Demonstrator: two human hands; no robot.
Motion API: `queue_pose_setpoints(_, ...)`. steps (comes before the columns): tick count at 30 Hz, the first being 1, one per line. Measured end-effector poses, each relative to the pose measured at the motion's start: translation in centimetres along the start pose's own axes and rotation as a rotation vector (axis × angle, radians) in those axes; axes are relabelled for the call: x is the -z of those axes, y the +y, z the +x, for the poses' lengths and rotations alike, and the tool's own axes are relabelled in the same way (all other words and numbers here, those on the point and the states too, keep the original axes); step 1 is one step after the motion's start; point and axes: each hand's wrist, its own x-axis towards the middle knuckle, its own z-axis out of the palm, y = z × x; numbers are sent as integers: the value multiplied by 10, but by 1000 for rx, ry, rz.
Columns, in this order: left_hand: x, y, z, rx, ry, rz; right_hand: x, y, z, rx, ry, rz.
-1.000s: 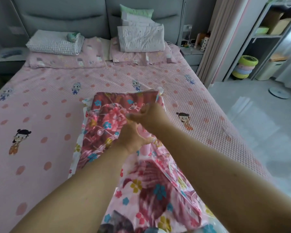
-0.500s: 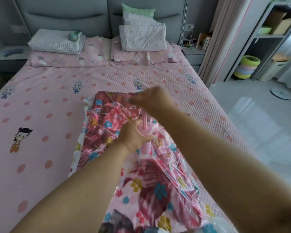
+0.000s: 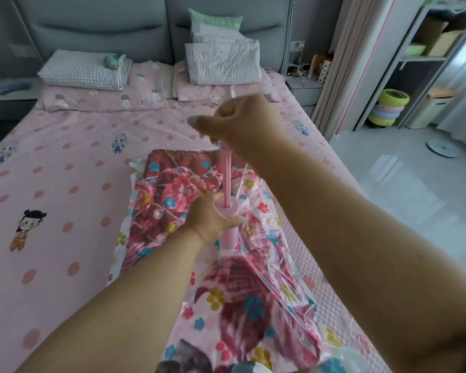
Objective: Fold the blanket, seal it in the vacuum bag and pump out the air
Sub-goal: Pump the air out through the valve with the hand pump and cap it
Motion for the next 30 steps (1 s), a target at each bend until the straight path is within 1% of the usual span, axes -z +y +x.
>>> queue_pose_setpoints(1, -1, 0, 0, -7, -6, 6, -7, 13, -9, -67, -48, -65)
queue_pose_setpoints(3, -4, -3, -2, -38, -24, 63, -25, 43, -40, -330, -211, -172)
queue_pose_setpoints(4, -5, -2, -3, -51, -22, 98, -31, 51, -49, -414, -265, -181)
queue_pose_setpoints(5, -5, -1, -4, -55, -7, 112, -33, 53, -48, -416, -265, -156)
queue_pose_setpoints(6, -4, -1, -3, -44, 3, 102, -30, 49, -39, -352, -224, -125)
queue_pose_setpoints(8, -1, -2, -1, -4, -3, 34, -14, 25, -16, -153, -103, -93)
queue_pose_setpoints(10, 0, 0, 1, 3, -6, 5, -2, 6, -1, -31, 1, 28)
queue_pose_setpoints(11, -1, -1, 1, -2, -9, 2, -3, 9, -2, -36, -1, 47)
queue_pose_setpoints(12, -1, -1, 1, -10, -9, 13, -8, 18, -10, -90, -41, 9)
queue_pose_setpoints(14, -5, -4, 0, -42, -6, 58, -23, 41, -36, -313, -195, -135)
queue_pose_setpoints(15, -7, -6, 0, -49, -4, 72, -28, 49, -44, -393, -255, -181)
queue_pose_setpoints(16, -7, -7, -1, -43, 4, 78, -30, 51, -45, -401, -262, -193)
queue_pose_setpoints(17, -7, -7, 0, -35, 16, 74, -28, 46, -38, -337, -222, -183)
queue_pose_setpoints(18, -5, -6, 0, -27, 25, 60, -22, 36, -28, -234, -149, -148)
queue_pose_setpoints(20, -2, -6, 1, -15, 22, 25, -10, 10, -8, -59, 2, 0)
queue_pose_setpoints(21, -1, -5, 1, -11, 24, 16, -9, 5, -4, -10, 30, 31)
queue_pose_setpoints(22, -1, -5, 0, -13, 31, 16, -12, 7, -7, 0, 4, -8)
queue_pose_setpoints(23, -1, -7, -1, -19, 38, 30, -19, 17, -17, -41, -62, -87)
queue_pose_setpoints(25, -3, -11, -4, -41, 28, 83, -34, 42, -46, -272, -229, -212)
queue_pose_setpoints(26, -4, -11, -6, -50, 23, 102, -38, 49, -54, -356, -272, -231)
queue_pose_setpoints(27, -3, -11, -6, -51, 23, 103, -38, 48, -52, -358, -263, -205)
queue_pose_setpoints(28, -2, -11, -6, -41, 22, 88, -35, 41, -44, -292, -200, -158)
queue_pose_setpoints(30, 2, -9, -4, -11, 9, 33, -20, 14, -21, -95, -37, -46)
